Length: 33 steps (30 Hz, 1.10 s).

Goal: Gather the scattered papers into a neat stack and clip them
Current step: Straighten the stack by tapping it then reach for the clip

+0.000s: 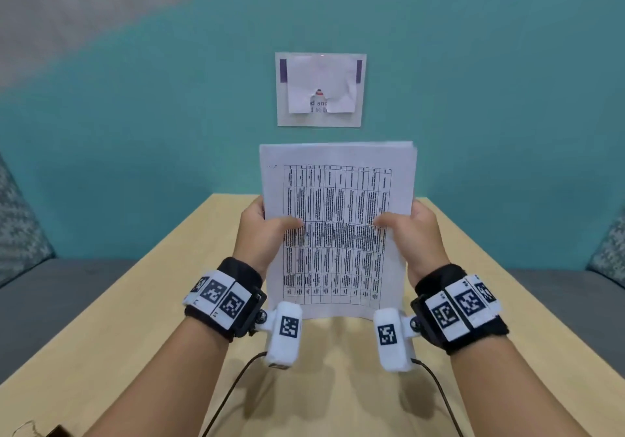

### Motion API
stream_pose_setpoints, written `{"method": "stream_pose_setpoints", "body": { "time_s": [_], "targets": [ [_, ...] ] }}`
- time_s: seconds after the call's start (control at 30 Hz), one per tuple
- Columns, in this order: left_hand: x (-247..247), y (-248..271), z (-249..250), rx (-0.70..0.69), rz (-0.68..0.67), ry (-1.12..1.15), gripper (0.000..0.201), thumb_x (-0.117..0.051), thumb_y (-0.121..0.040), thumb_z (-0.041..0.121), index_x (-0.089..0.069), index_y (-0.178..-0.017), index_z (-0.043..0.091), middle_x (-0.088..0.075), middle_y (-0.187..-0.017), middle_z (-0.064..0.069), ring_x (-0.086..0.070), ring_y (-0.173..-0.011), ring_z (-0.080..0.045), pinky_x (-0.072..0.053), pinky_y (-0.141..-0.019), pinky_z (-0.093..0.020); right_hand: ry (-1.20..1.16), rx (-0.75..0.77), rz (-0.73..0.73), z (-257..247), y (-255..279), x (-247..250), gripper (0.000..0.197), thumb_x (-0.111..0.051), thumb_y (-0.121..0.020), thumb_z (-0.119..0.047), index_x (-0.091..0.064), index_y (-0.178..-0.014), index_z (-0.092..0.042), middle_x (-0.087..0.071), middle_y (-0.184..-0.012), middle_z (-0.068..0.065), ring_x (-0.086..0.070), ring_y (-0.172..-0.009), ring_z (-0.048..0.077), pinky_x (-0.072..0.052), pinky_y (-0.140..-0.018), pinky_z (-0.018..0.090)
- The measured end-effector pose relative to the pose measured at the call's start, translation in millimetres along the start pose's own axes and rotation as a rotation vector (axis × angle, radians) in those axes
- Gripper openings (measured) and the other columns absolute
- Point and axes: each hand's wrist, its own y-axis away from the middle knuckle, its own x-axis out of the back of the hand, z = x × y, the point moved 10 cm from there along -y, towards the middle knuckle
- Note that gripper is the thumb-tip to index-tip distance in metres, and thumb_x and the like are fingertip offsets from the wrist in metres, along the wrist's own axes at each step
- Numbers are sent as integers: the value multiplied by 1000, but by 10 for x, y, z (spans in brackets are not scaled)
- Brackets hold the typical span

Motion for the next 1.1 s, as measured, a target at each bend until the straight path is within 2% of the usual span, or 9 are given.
{"method": "stream_pose_setpoints", "body": {
  "time_s": [0.1, 0.23, 0.37, 0.6, 0.73, 0.83, 0.93, 1.03, 1.1],
  "targets": [
    [-15, -1, -35, 17, -6, 2, 37, -65, -86, -8, -68, -119, 10, -77, -111, 0, -71, -103, -19, -54, -93, -36, -14, -23, -8, 39, 10, -17, 35, -58, -82, 11, -67, -97, -19, -75, -107, 0, -68, -108, 27, -53, -94, 40],
    [-16, -6, 16, -12, 11, 32, 32, -65, -89, -6, -67, -115, 12, -76, -107, 3, -70, -96, -13, -53, -83, -29, -20, 41, 30, -62, 6, -5, 34, -56, -83, 9, -66, -93, -22, -72, -95, -5, -65, -87, 18, -54, -82, 33],
    [-51, 4, -107, 33, -5, 18, 37, -64, -87, -9, -66, -117, 13, -75, -109, 2, -69, -100, -17, -53, -86, -32, -18, -10, 12, 75, 13, -13, 37, -56, -79, 11, -65, -94, -20, -71, -96, -2, -62, -87, 20, -52, -80, 34],
    [-37, -26, -366, 106, -22, -19, 42, -64, -85, -11, -67, -117, 15, -77, -112, 0, -71, -106, -23, -53, -100, -46, 0, -71, -37, 256, 35, -64, 35, -72, -81, 6, -69, -108, -18, -77, -105, -1, -72, -101, 20, -54, -98, 44],
    [-27, -25, -290, 82, -48, -14, 46, -65, -87, -11, -65, -126, 13, -76, -115, 1, -71, -107, -19, -54, -96, -36, 28, -53, -15, 182, 50, -34, 26, -73, -85, 3, -70, -100, -18, -76, -103, -1, -72, -100, 20, -53, -100, 46],
    [70, 45, -157, 65, -46, -24, 40, -71, -86, -9, -67, -120, 11, -78, -111, -3, -74, -98, -20, -57, -86, -34, 27, -39, -33, 76, 70, -62, 26, -76, -83, -1, -70, -107, -10, -76, -108, 3, -72, -103, 21, -53, -101, 47],
    [335, 173, -3, 65, -6, -122, 25, -74, -85, -3, -63, -104, 10, -78, -94, -7, -72, -78, -21, -56, -73, -34, 19, -45, -44, 22, 87, -118, 66, -91, -67, -26, -63, -122, -3, -70, -124, 9, -66, -117, 27, -48, -106, 52],
    [772, 381, 156, 82, 45, -227, 18, -71, -87, 3, -62, -99, 14, -73, -85, -5, -63, -63, -18, -50, -63, -32, -21, -51, -77, -43, 186, -247, 81, -88, -66, -29, -53, -134, 0, -60, -138, 13, -57, -128, 30, -40, -112, 54],
    [1136, 578, 256, 94, 87, -316, 15, -70, -88, 6, -65, -100, 14, -72, -87, -6, -60, -65, -19, -48, -63, -32, -43, -66, -118, -201, 393, -405, 62, -86, -74, -23, -57, -124, 0, -64, -130, 11, -60, -121, 24, -38, -113, 47]
  ]
}}
